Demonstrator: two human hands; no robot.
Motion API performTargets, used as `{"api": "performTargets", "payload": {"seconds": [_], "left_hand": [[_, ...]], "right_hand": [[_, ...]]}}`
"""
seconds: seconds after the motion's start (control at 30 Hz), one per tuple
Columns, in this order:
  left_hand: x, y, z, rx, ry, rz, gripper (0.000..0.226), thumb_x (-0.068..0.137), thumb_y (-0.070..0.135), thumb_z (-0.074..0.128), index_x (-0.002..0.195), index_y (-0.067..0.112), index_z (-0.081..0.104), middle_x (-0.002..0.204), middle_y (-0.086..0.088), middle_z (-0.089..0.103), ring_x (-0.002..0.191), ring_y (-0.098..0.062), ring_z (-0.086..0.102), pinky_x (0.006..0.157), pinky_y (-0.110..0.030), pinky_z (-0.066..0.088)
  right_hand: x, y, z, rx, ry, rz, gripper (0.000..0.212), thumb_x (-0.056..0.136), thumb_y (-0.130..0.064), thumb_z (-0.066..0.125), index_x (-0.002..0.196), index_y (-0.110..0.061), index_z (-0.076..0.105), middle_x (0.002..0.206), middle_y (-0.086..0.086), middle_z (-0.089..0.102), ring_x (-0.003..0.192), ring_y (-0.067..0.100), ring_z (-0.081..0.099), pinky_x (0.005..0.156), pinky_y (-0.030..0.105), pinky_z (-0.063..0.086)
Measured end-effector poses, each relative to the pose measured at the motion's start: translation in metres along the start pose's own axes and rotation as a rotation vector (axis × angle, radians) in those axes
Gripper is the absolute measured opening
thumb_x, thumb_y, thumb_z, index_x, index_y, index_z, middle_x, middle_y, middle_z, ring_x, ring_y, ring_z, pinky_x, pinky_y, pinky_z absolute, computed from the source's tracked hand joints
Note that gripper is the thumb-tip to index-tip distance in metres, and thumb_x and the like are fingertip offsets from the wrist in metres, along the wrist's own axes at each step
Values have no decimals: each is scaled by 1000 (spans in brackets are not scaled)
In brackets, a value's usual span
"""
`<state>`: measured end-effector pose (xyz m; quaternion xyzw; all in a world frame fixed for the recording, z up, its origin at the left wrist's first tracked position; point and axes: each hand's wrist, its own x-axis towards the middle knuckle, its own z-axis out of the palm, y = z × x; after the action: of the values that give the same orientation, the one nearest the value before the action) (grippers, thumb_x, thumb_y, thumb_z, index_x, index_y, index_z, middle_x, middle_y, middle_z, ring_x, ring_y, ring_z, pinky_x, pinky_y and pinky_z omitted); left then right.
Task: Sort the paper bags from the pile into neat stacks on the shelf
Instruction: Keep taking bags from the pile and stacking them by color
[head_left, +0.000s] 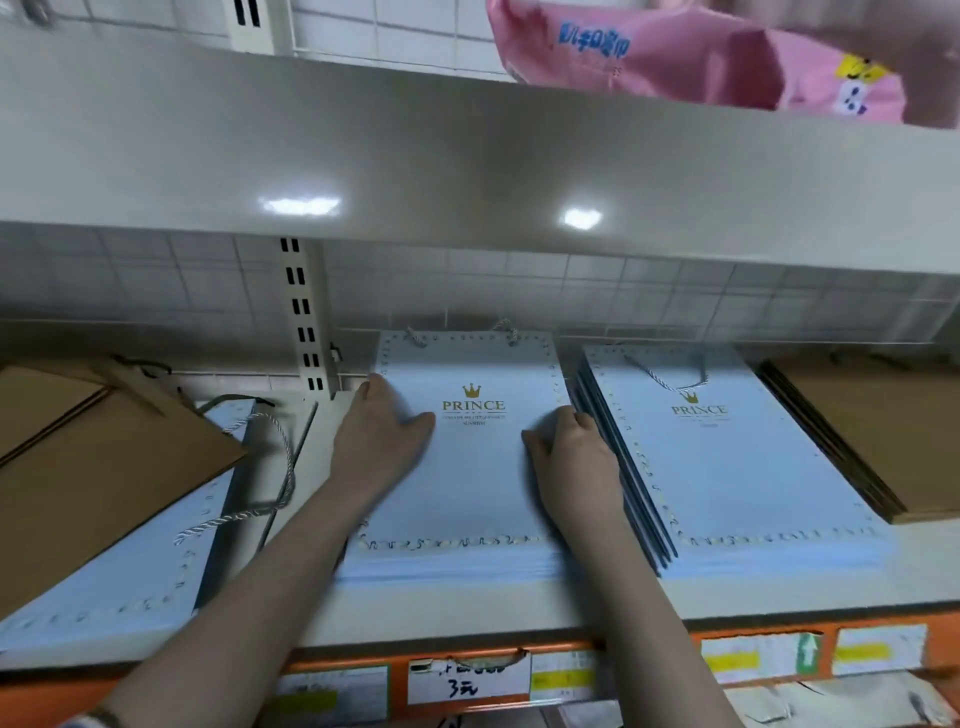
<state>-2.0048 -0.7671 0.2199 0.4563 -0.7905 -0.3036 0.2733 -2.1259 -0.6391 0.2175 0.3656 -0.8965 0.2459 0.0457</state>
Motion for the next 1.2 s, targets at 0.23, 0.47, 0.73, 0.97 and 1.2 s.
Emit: {"api": "performTargets", "payload": {"seconds": [0.23, 0.47, 0.73, 0.97, 1.2], "left_hand": [[2, -5, -8, -65, 74, 49, 31, 82, 24, 67, 99, 14, 43, 100, -4, 45, 91, -18, 42, 75, -29, 34], [4, -6, -5, -8, 78, 51, 30, 83, 26, 62, 87, 5, 41, 88, -8, 48, 80, -26, 44, 64, -32, 32], [-18, 10, -20, 353, 234, 155, 60, 87, 41, 50, 128, -4, 46, 131, -21, 46, 122, -33, 40, 101, -38, 32], [-79, -3, -47, 593, 355, 198, 65, 86, 31, 62, 133, -9, 43, 138, -33, 40, 132, -43, 34, 113, -46, 23], [-145, -50, -97, 662, 413, 21, 64, 77, 45, 50, 109, -9, 61, 113, -36, 57, 109, -51, 54, 93, -55, 44]], "right_hand": [[-4, -4, 1, 1, 8, 4, 34, 97, -34, 46, 114, -5, 47, 122, 9, 51, 103, 29, 56, 71, 31, 33], [1, -5, -5, 16, -39, -20, 34, 97, -33, 45, 115, -5, 47, 121, 10, 52, 101, 31, 57, 69, 30, 35], [-22, -2, -24, -110, 1, -81, 65, 97, -49, 31, 146, -7, 22, 146, 13, 32, 134, 28, 32, 105, 37, 30], [-59, 4, -18, -78, 69, -264, 59, 92, -39, 52, 132, 4, 46, 128, 22, 53, 124, 38, 46, 103, 48, 40], [-106, -27, 6, 92, 76, -396, 50, 88, -37, 46, 116, 3, 58, 107, 18, 62, 104, 39, 57, 88, 48, 51]]}}
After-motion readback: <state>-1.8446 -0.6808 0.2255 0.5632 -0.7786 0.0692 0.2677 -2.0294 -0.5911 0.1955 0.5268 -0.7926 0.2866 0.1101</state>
